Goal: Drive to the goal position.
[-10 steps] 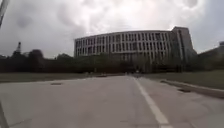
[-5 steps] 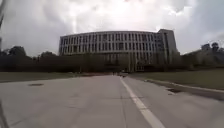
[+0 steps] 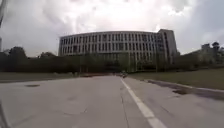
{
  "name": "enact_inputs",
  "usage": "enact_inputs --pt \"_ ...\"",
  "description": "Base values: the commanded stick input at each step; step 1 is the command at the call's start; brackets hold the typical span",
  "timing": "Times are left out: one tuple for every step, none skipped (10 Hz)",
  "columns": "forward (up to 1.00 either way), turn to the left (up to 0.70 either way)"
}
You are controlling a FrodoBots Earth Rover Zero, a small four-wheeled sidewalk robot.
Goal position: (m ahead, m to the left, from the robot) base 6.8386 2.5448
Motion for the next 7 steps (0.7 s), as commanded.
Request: enact_inputs --pt "0.70 0.00" --pt "0.70 0.00" --pt "0.70 0.00" --pt "0.70 0.00" --pt "0.70 0.00" --pt "0.70 0.00" --pt "0.70 0.00"
